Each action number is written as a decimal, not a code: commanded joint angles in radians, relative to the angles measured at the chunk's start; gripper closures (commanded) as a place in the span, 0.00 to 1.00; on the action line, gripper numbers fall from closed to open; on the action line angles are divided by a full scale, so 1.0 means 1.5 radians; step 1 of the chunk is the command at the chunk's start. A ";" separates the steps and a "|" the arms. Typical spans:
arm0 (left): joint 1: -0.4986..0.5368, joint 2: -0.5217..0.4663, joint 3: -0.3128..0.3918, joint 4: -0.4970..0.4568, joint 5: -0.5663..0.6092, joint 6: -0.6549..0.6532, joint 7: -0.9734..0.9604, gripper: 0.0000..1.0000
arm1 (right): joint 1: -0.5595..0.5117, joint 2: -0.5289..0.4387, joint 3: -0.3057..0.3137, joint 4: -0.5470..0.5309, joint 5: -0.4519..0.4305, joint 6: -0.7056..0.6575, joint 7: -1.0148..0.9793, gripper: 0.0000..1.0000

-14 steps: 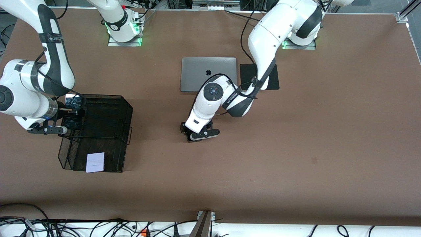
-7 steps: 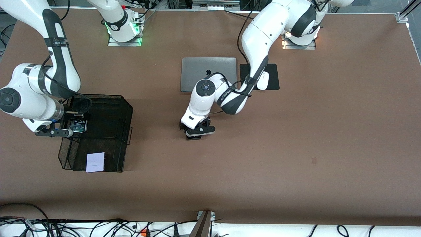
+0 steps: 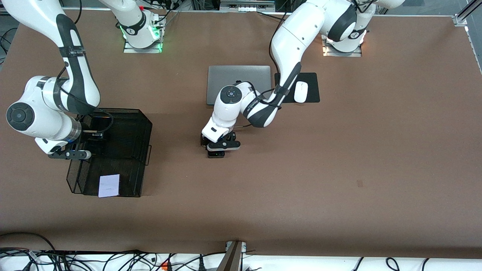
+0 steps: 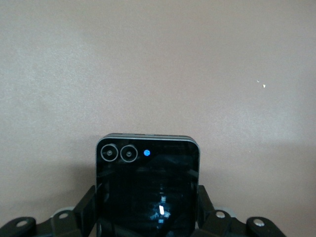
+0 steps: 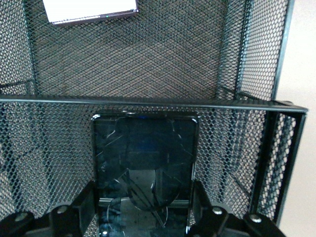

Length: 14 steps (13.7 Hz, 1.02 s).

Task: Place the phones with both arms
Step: 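Place the black phone in the basket while the left gripper lowers its phone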

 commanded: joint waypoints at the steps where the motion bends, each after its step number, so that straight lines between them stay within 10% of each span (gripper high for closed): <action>1: -0.009 0.012 0.018 0.027 -0.004 0.002 0.007 0.31 | 0.000 0.010 -0.001 0.003 0.013 0.019 -0.028 0.00; 2: -0.010 0.012 0.025 0.027 -0.004 0.002 0.006 0.00 | -0.002 0.010 -0.001 0.004 0.012 0.020 -0.042 0.00; 8: 0.017 -0.080 0.060 0.018 -0.013 -0.046 -0.001 0.00 | -0.003 0.007 -0.004 0.146 0.012 -0.178 -0.055 0.00; 14: 0.199 -0.266 0.055 0.005 -0.018 -0.359 0.043 0.00 | 0.050 -0.007 0.005 0.189 0.060 -0.264 0.121 0.01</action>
